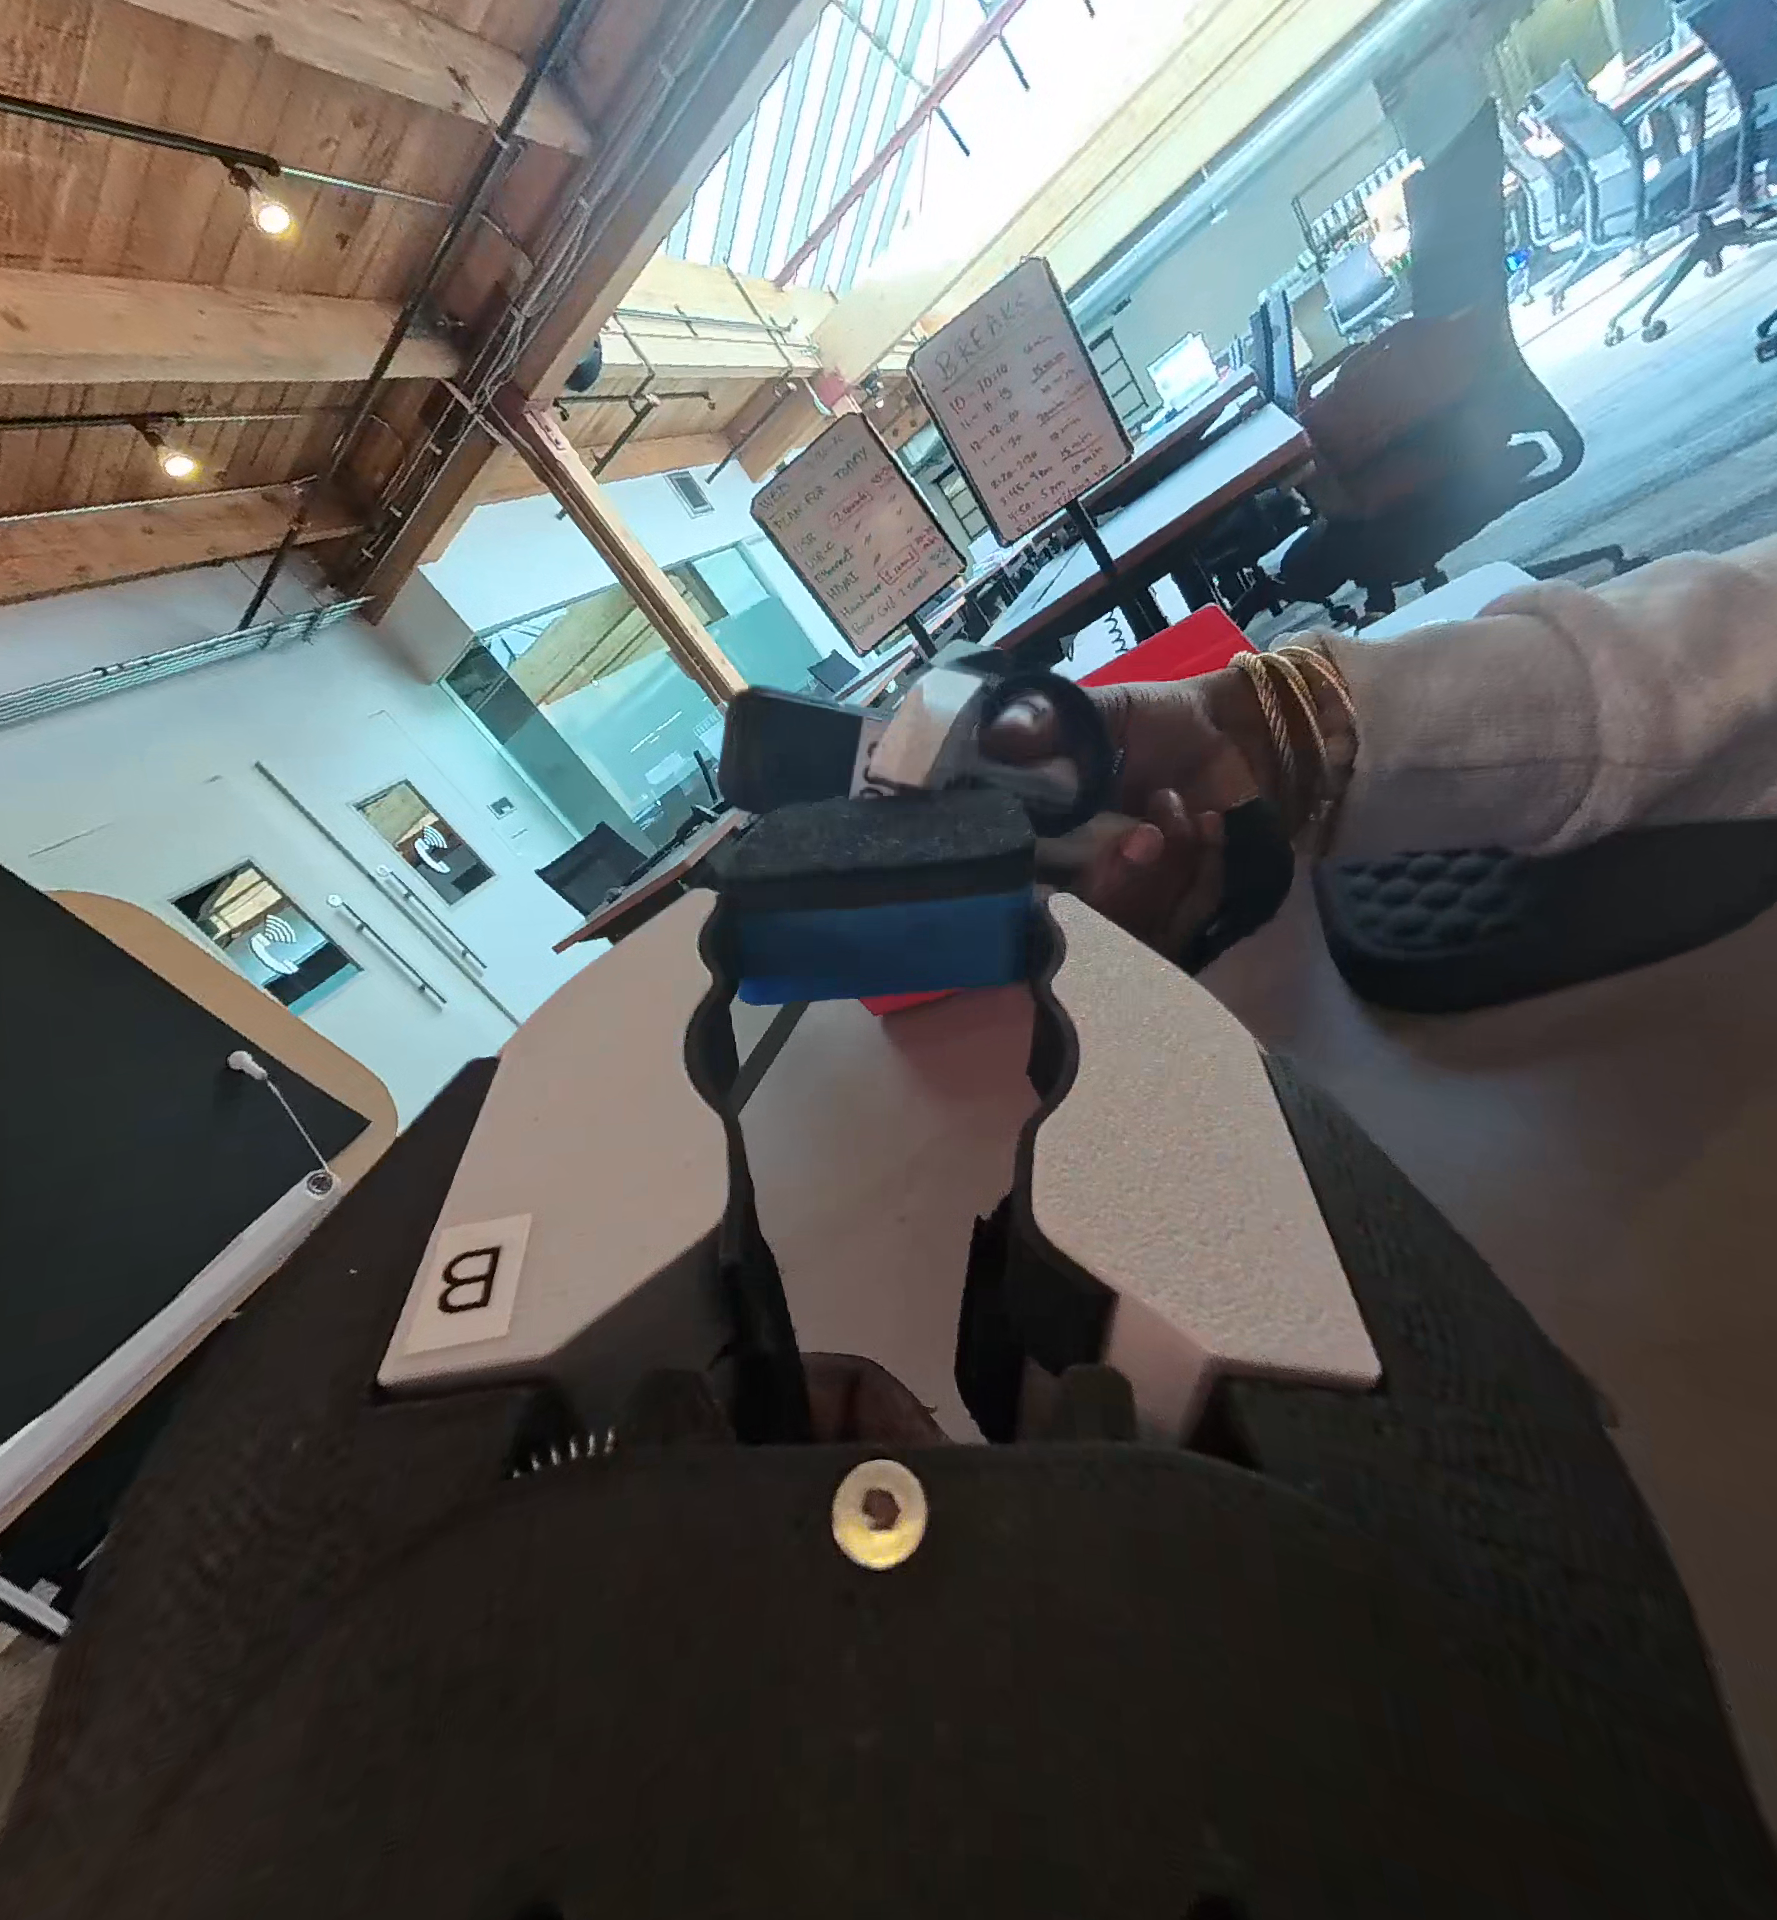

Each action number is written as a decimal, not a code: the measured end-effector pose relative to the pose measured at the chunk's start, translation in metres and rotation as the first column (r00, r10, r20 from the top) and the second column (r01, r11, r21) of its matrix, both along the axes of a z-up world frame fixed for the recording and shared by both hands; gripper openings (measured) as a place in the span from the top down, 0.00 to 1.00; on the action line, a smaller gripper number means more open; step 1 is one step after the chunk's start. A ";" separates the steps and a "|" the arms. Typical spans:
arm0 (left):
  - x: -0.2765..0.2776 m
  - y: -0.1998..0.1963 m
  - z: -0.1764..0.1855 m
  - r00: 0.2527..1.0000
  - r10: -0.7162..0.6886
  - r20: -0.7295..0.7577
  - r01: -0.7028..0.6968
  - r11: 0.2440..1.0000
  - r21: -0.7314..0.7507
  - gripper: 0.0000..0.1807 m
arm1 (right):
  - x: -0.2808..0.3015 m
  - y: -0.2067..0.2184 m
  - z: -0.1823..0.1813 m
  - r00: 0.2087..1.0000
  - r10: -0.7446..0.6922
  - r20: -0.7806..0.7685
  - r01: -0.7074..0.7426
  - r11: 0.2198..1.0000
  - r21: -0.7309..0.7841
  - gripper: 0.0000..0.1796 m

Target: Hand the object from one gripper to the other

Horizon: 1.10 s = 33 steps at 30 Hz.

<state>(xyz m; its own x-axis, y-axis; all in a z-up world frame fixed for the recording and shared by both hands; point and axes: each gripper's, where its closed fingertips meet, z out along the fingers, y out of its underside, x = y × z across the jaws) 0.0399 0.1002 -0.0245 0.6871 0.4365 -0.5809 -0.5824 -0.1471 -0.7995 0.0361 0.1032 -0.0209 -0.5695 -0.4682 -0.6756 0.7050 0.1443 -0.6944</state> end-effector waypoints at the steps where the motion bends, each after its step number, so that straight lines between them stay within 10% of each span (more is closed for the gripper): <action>1: -0.001 0.000 -0.001 1.000 0.004 0.007 -0.004 1.000 -0.003 0.70 | 0.000 0.000 -0.002 0.999 -0.012 -0.030 0.012 1.000 0.004 0.87; 10: -0.004 -0.006 0.015 0.788 -0.344 0.511 0.136 0.907 0.399 0.59 | 0.000 0.003 0.013 0.797 -0.295 -0.528 0.220 0.955 -0.201 0.88; 22: 0.010 -0.007 0.022 0.756 -0.446 0.479 0.231 0.866 0.443 0.88 | 0.009 0.001 0.016 0.689 -0.340 -0.640 0.216 0.939 -0.267 0.88; 29: 0.004 -0.009 0.015 0.982 -0.113 0.153 0.091 0.985 0.143 0.88 | 0.002 0.006 0.019 0.969 -0.124 -0.212 0.098 0.987 -0.127 0.64; 33: 0.003 -0.003 0.005 0.999 -0.032 0.029 0.031 0.999 0.015 0.88 | -0.015 0.001 0.002 0.997 -0.078 0.023 0.078 0.997 -0.006 0.55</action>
